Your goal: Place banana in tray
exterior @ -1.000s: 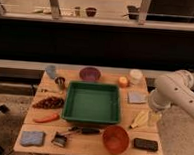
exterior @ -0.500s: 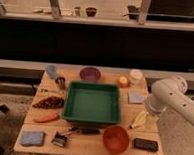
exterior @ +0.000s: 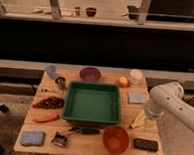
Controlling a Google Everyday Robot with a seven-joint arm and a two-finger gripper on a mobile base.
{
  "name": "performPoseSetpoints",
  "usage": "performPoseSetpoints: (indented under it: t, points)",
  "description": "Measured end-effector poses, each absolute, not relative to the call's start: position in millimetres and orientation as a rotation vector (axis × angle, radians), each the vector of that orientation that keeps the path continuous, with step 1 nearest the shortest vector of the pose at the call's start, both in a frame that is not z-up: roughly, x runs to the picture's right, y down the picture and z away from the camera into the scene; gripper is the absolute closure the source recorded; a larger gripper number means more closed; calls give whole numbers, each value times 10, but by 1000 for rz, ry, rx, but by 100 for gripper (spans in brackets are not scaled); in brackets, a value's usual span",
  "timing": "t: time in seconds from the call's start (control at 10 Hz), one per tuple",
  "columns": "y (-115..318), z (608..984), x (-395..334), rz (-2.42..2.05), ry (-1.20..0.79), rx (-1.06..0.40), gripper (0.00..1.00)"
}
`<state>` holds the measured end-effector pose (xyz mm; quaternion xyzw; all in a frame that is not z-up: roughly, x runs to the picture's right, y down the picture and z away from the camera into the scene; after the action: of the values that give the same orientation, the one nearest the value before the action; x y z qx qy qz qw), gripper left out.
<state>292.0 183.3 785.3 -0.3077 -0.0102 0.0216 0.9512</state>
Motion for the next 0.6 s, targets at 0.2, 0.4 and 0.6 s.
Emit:
performPoseSetpoints:
  t: [0.2, 0.4, 0.6]
  points:
    - [1851, 7924, 2933, 50, -25, -631, 20]
    - [1832, 7918, 2922, 48, -23, -616, 20]
    - [1798, 7913, 2955, 57, -23, -603, 20]
